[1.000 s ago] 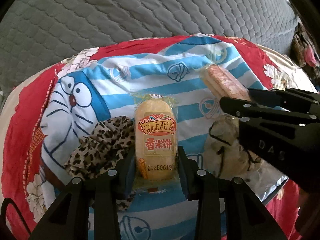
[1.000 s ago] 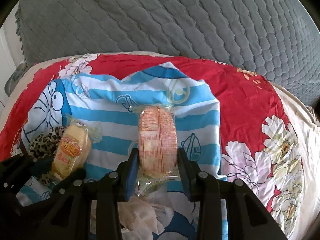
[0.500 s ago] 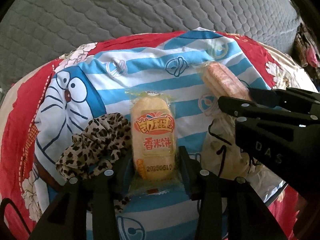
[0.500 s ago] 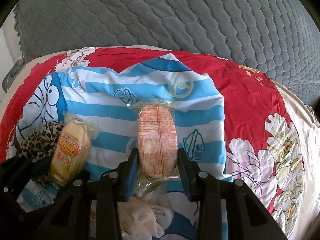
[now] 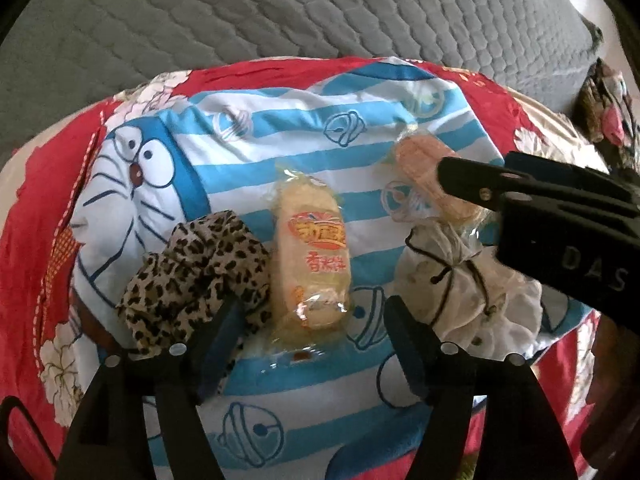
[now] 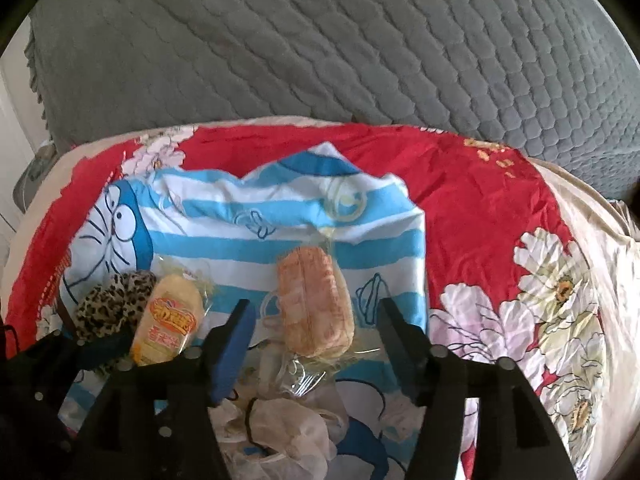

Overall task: Organize objects
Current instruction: 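Open the left tool on the yellow packet while the right tool releases the wafer packet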

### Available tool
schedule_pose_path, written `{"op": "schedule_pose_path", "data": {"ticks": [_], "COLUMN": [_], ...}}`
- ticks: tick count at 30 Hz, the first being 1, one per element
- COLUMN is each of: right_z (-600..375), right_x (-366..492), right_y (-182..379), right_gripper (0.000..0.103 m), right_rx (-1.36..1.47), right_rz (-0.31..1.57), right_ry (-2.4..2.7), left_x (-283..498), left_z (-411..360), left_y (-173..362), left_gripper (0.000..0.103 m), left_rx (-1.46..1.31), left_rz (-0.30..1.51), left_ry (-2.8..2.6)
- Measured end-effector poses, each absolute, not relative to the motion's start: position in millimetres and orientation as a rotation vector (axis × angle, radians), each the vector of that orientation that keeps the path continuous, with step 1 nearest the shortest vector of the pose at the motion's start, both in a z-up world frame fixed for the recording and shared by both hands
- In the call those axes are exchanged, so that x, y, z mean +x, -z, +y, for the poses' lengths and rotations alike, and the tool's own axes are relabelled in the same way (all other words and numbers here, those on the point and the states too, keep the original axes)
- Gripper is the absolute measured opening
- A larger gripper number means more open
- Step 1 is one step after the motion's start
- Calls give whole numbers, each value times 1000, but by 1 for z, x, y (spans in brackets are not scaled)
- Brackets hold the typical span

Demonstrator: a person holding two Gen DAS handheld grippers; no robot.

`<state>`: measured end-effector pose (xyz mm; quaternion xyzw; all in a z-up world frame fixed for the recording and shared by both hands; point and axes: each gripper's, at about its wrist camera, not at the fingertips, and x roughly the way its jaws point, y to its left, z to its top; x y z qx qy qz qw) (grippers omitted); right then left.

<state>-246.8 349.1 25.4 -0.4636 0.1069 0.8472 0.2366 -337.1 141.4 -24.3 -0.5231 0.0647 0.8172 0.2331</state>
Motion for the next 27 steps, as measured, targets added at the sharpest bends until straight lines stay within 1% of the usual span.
{"op": "schedule_pose_path", "data": {"ticks": [3, 10, 19, 24, 27], "right_z": [351, 350, 336, 327, 322], "right_x": [-244, -241, -236, -232, -228], "right_y": [-32, -49, -66, -82, -92], "right_gripper": [66, 66, 66, 67, 71], "right_rx": [-1258, -1227, -1216, -1191, -1174], "right_rz": [303, 320, 294, 268, 259], "right_ry": [-2327, -2340, -2371, -2394, -2402], "left_x": [-340, -336, -319, -313, -309], "left_z": [135, 124, 115, 112, 106], "left_y": [19, 9, -10, -26, -40], "left_gripper": [74, 74, 74, 75, 76], "left_rx": [-1461, -1474, -1409, -1398, -1379], "left_rz": [142, 122, 222, 194, 112], "left_ry": [-2235, -2213, -2257, -2259, -2255]}}
